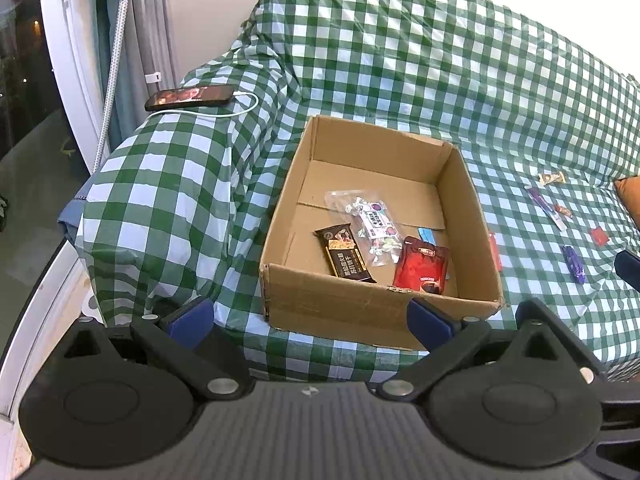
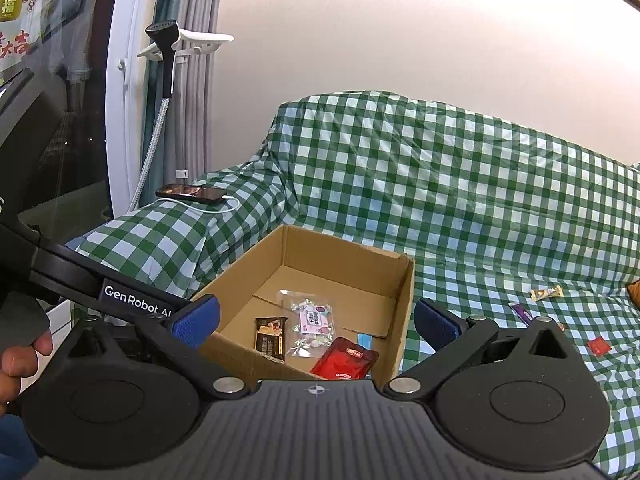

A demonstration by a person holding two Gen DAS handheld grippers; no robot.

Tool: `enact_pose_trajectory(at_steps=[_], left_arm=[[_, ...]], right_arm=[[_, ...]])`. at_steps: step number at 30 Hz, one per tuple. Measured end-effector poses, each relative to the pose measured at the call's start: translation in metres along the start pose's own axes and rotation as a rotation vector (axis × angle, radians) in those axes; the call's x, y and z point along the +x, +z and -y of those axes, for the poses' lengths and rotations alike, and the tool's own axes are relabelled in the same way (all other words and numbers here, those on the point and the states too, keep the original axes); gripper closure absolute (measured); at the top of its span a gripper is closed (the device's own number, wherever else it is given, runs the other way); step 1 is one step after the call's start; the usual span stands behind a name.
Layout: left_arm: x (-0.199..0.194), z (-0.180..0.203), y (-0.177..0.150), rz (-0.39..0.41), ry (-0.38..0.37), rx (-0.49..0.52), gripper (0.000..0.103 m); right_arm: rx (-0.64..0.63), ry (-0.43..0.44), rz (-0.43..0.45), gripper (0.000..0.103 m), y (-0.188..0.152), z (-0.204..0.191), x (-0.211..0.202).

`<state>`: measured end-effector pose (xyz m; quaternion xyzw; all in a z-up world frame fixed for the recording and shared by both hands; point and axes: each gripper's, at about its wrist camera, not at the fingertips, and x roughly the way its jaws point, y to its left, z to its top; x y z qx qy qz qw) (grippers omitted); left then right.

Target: Organize snacks

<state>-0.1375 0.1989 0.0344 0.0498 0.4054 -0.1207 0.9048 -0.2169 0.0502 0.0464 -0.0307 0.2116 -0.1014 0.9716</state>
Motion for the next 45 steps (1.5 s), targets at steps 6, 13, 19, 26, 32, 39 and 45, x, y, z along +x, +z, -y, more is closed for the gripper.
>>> enact_pose_trajectory(at_steps=[6,13,19,26,32,39,45], left_arm=[[0.006,0.0,0.0,-0.017,0.001,0.001,0.0],[0.012,0.002,0.001,-0.033,0.009,0.007,0.0],[0.018,0.004,0.002,-0.041,0.02,0.019,0.0],[0.026,0.011,0.008,-0.04,0.044,0.042,0.0],[0.034,0.027,0.016,-0.048,0.048,0.07,0.0],[0.043,0.059,0.029,-0.045,0.036,0.132,0.0],[0.056,0.101,0.044,-0.06,0.005,0.192,0.0]], right_arm=[[0.003,0.007,-0.018,0.0,-0.002,0.002,0.004],[0.011,0.016,-0.036,0.0,-0.004,0.002,0.01],[0.029,0.022,-0.049,0.0,-0.007,0.007,0.016],[0.07,0.026,-0.064,0.0,-0.012,0.018,0.024],[0.114,0.018,-0.068,0.0,-0.018,0.033,0.029],[0.183,-0.022,-0.061,0.0,-0.022,0.063,0.032],[0.256,-0.101,-0.051,0.0,-0.027,0.104,0.025]])
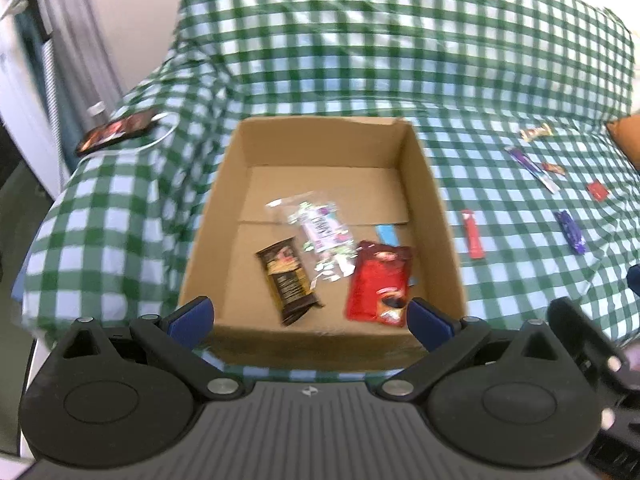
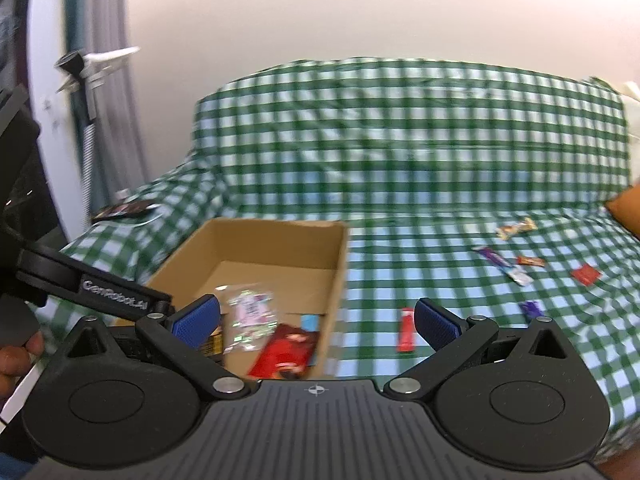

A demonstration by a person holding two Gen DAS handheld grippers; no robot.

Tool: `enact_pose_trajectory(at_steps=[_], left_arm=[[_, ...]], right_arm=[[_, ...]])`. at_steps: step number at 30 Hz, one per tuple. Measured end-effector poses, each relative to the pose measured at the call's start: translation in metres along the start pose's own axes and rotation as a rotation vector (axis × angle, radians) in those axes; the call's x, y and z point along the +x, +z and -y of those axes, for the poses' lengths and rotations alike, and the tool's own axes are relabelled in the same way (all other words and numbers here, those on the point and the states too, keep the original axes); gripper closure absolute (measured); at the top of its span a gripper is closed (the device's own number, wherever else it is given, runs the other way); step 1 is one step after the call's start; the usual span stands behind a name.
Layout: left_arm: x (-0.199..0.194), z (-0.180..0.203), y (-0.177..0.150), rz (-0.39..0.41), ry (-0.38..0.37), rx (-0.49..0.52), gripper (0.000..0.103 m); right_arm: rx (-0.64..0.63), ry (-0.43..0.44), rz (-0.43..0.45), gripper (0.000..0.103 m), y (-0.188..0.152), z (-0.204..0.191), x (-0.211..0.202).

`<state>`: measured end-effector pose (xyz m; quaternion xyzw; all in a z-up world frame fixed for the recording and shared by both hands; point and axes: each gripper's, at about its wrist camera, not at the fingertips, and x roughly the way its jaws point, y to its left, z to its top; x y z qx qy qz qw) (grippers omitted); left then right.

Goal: Organize snacks
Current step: 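Move the left tool to the purple tube while the right tool moves to the red gold-print packet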

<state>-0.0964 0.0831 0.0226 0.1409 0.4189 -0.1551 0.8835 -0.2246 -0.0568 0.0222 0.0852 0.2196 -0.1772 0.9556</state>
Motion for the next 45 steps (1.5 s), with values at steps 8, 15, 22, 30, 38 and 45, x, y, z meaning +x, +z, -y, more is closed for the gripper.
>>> enact_pose_trajectory(at_steps=[8,15,22,30,38,45], left_arm=[[0.026,0.071,0.047,-0.012,-0.051,0.076,0.0],[0.083,0.178,0.12,0.056,-0.067,0.202,0.0],[0.2,0.308,0.202,-0.086,-0.2,0.193,0.0],[0.355,0.417,0.252,-0.237,-0.191,0.093,0.0],[0.425,0.474,0.246,-0.263,-0.166,0.133,0.0],[0.427,0.47,0.239,-0.218,-0.197,0.172,0.0]], right_arm=[[0.133,-0.179,-0.006,0.0,0.013,0.102,0.013],[0.276,-0.341,-0.013,0.0,0.037,0.241,0.054],[0.406,-0.468,-0.044,0.0,0.044,0.389,0.168],[0.496,-0.513,-0.076,0.0,0.031,0.507,0.306],[0.27,-0.611,-0.128,0.0,0.004,0.525,0.381],[0.293,-0.597,-0.124,0.0,0.001,0.53,0.381]])
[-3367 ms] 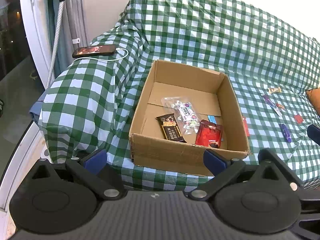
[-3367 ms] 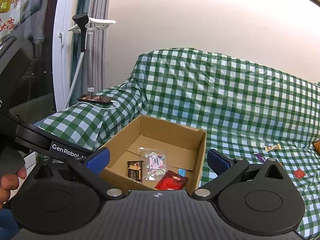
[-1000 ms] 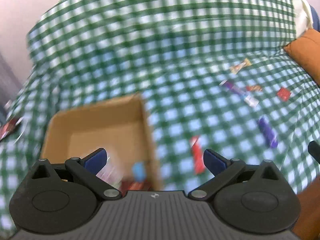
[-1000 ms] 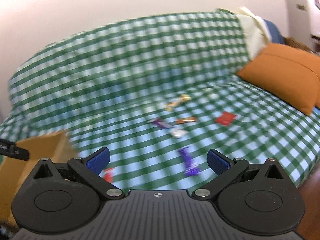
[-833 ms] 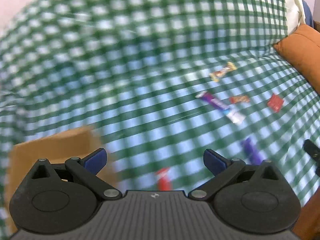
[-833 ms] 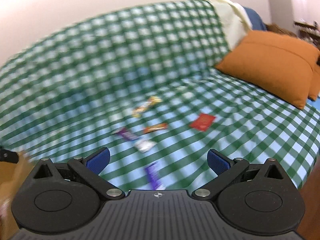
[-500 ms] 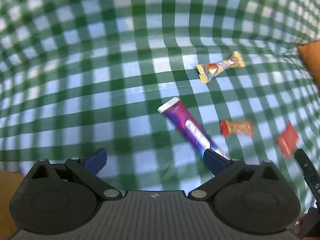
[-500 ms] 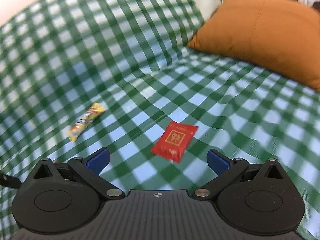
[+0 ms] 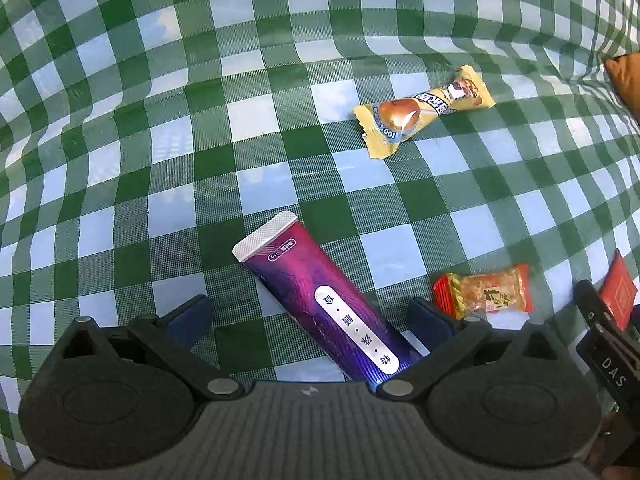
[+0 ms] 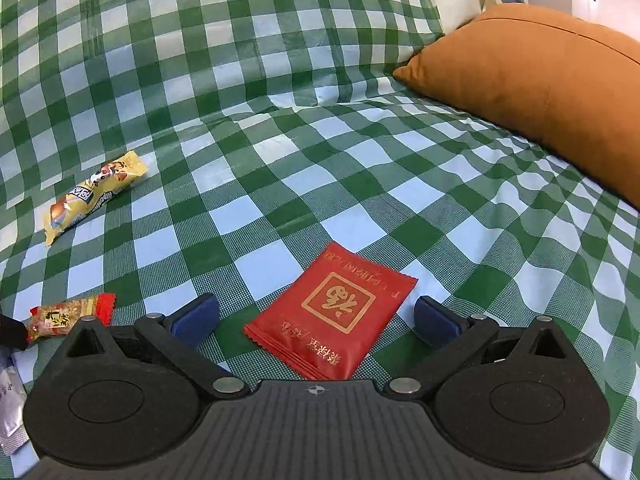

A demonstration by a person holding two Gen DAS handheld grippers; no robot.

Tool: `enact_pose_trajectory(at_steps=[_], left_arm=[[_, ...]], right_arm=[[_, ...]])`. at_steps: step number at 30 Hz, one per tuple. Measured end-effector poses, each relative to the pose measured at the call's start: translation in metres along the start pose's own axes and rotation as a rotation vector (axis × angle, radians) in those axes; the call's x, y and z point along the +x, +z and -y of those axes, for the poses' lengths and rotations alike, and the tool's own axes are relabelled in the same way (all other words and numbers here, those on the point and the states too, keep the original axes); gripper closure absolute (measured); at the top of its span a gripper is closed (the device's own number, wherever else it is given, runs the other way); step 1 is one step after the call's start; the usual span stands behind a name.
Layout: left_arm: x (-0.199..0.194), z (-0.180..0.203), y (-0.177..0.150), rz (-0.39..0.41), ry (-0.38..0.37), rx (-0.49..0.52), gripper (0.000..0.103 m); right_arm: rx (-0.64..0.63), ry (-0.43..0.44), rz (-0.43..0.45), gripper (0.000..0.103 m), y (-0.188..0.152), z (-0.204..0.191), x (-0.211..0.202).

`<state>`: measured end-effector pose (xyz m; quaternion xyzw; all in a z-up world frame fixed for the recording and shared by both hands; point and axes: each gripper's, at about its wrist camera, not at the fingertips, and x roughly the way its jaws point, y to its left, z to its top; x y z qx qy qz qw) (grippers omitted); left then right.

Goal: Organize snacks
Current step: 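Move the left tool to the purple tube while the right tool moves to the red gold-print packet, then grasp the purple tube with the left tool while the right tool grasps the red packet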

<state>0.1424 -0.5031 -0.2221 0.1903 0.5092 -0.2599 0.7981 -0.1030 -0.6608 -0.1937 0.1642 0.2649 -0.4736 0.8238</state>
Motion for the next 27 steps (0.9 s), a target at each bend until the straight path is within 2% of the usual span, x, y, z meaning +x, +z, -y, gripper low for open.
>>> enact_pose_trajectory(at_steps=[2,3,4,5,6,9,11,15,19,23,27], left_arm=[[-0.003,-0.001,0.004,-0.056,0.006,-0.021,0.0],[-0.004,-0.004,0.006,-0.091,0.01,-0.05,0.009],[-0.006,-0.004,0.01,-0.094,0.02,-0.069,0.018],[-0.013,-0.005,0.01,-0.082,0.025,-0.071,0.05],[-0.019,-0.004,0.01,-0.081,0.013,-0.058,0.074],[-0.03,-0.001,0.012,-0.092,-0.023,-0.05,0.077],[-0.043,-0.004,0.006,-0.077,-0.033,-0.024,0.077],[-0.081,-0.018,-0.012,-0.035,-0.077,0.031,0.077],[-0.143,-0.045,-0.046,0.037,-0.108,0.056,0.077],[-0.208,-0.081,-0.082,0.098,-0.142,0.054,0.077],[-0.277,-0.122,-0.125,0.174,-0.145,0.041,0.077]], right_arm=[[0.001,0.001,-0.002,0.0,0.0,0.001,0.0],[0.003,0.003,-0.007,0.0,0.0,0.0,0.0],[0.006,-0.005,-0.015,0.003,0.001,0.0,-0.001],[0.012,-0.019,-0.011,0.019,0.002,0.001,-0.006],[0.024,-0.017,-0.002,0.045,0.002,0.003,-0.011],[0.028,-0.008,-0.01,0.055,0.004,0.003,-0.029],[0.024,-0.009,-0.009,0.056,0.004,0.003,-0.039],[0.033,0.039,0.063,0.056,0.009,0.005,-0.089],[0.055,0.123,0.133,0.055,0.01,0.001,-0.159],[0.071,0.222,0.16,0.055,0.003,-0.013,-0.238],[0.047,0.312,0.191,0.055,-0.012,-0.035,-0.321]])
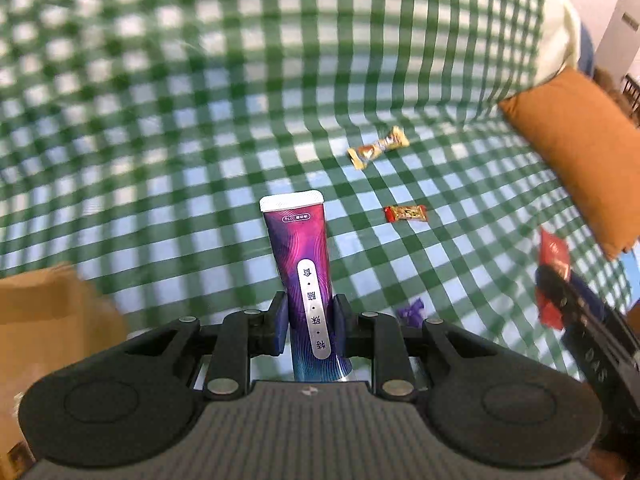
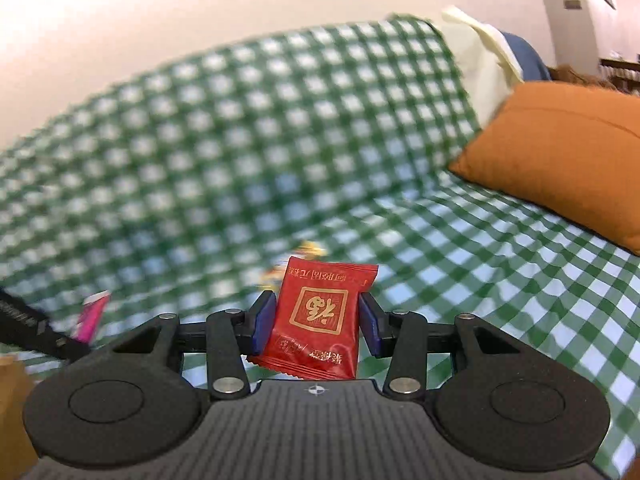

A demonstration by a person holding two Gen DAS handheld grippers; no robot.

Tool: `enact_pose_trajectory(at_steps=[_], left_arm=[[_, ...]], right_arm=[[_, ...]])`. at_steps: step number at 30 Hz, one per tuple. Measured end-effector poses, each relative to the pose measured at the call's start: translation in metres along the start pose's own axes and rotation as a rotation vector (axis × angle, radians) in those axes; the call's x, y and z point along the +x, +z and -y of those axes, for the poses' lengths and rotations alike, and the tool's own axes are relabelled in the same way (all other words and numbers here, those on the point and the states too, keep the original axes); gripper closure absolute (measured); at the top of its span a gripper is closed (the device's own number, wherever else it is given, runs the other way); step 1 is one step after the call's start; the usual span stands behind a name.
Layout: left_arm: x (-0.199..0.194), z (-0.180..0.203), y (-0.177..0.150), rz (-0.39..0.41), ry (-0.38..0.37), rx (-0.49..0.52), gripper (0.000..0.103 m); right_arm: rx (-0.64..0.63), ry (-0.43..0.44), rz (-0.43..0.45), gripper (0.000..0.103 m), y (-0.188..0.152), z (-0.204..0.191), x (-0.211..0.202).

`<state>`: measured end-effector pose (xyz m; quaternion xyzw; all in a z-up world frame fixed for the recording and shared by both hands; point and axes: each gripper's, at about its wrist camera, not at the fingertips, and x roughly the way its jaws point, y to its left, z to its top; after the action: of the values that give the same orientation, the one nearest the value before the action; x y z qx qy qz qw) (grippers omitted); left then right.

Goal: Organize snacks
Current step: 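Grasp the purple tube with the left tool while the right tool grasps the red packet, then carry the purple tube in the left tool while the right tool carries the red packet over the box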

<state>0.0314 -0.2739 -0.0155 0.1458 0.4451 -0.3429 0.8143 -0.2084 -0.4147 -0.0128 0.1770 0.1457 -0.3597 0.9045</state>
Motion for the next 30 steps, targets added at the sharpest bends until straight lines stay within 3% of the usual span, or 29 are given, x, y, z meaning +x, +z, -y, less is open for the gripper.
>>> enact_pose_trajectory(at_steps=[7,15,21,25,30], left_arm=[[-0.123,-0.051,-0.067,0.075,0.04,-0.031,0.077],[-0.231,-0.124,-0.164,0.113,0.149,-0.115,0.077],[-0.276,-0.162,-0.235,0.127,0.236,-0.172,0.077],[-0.298,-0.181,-0.276,0.135,0.252,-0.204,0.077],[-0.313,-0.193,-0.304,0.162,0.244,-0.238,0.077]], right_arm=[[-0.01,0.212,-0.05,0.055,-0.02,-0.088,-0.115],[-0.105,0.396,-0.149,0.055,-0.056,-0.17,-0.188],[-0.218,0.489,-0.191,0.055,-0.089,-0.226,-0.237],[-0.309,0.532,-0.216,0.055,-0.11,-0.256,-0.266],[-0.386,0.549,-0.204,0.055,-0.126,-0.282,-0.293]])
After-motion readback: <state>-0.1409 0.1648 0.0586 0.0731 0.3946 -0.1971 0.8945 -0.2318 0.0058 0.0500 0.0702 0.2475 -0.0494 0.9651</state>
